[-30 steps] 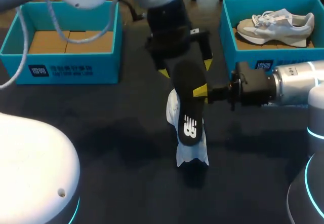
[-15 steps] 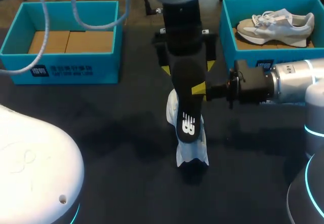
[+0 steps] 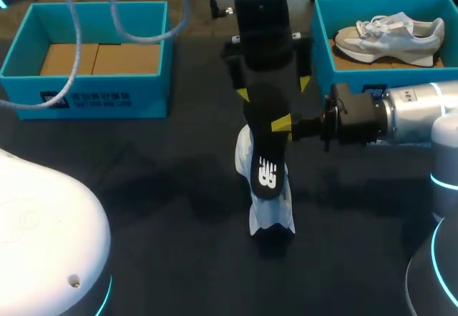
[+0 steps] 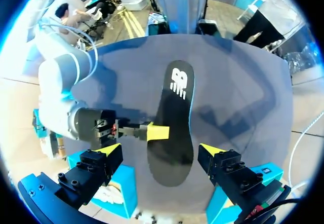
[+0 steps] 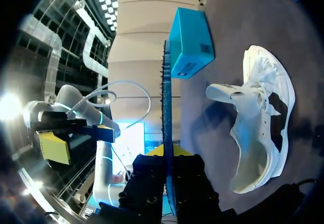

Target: Take the shoe out of the shoebox, open the shoe tongue, remove and reinsert the insole, then place the shoe into the shoebox

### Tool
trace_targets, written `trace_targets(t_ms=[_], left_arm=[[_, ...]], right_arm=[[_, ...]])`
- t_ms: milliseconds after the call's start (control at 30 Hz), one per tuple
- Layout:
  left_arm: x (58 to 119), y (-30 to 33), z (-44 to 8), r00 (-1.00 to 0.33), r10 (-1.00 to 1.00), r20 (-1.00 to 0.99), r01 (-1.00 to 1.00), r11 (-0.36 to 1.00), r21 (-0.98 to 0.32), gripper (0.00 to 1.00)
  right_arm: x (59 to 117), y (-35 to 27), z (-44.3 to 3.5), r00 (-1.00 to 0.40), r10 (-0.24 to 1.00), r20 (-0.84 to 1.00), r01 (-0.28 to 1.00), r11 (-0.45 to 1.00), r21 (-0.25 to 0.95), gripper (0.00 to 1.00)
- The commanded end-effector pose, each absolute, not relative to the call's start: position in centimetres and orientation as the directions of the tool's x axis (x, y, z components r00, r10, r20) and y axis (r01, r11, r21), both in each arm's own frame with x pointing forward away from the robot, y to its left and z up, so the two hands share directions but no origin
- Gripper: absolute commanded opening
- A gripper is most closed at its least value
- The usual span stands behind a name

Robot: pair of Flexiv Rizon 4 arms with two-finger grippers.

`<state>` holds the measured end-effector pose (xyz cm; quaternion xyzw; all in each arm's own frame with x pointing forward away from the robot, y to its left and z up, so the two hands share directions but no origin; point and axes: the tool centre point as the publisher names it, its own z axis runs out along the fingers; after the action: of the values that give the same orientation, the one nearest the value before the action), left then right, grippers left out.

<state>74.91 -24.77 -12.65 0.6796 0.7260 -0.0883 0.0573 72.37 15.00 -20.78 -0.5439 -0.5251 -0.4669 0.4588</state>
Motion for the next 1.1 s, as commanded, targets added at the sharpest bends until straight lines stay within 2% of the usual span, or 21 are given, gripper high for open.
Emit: trace_targets(t_ms=[33, 633, 967, 1100], left_arm=[[74.0, -22.7, -12.7, -0.070, 0.905, -0.420, 0.998, 0.063, -0.031, 1.00], [72.1, -18.5, -13.4, 0.009, 0.665, -0.746, 1.000, 0.012, 0.024, 1.00], [71.7, -16.9, -13.2, 0.028, 0.591, -0.806, 0.995, 0.064, 0.081, 1.00], [71.8, -16.5, -13.0, 0.049, 0.554, -0.831, 0.993, 0.062, 0.100, 1.00]], right_arm=[[72.3, 14.7, -20.5, 0.015, 0.150, 0.989, 0.999, -0.031, -0.011, 0.00], [72.7, 14.1, -19.5, 0.002, 0.152, 0.988, 0.999, -0.035, 0.003, 0.00], [72.2, 13.9, -18.8, 0.013, 0.132, 0.991, 0.999, -0.046, -0.007, 0.00], [71.6, 13.9, -18.0, 0.017, 0.071, 0.997, 0.997, -0.072, -0.012, 0.00]])
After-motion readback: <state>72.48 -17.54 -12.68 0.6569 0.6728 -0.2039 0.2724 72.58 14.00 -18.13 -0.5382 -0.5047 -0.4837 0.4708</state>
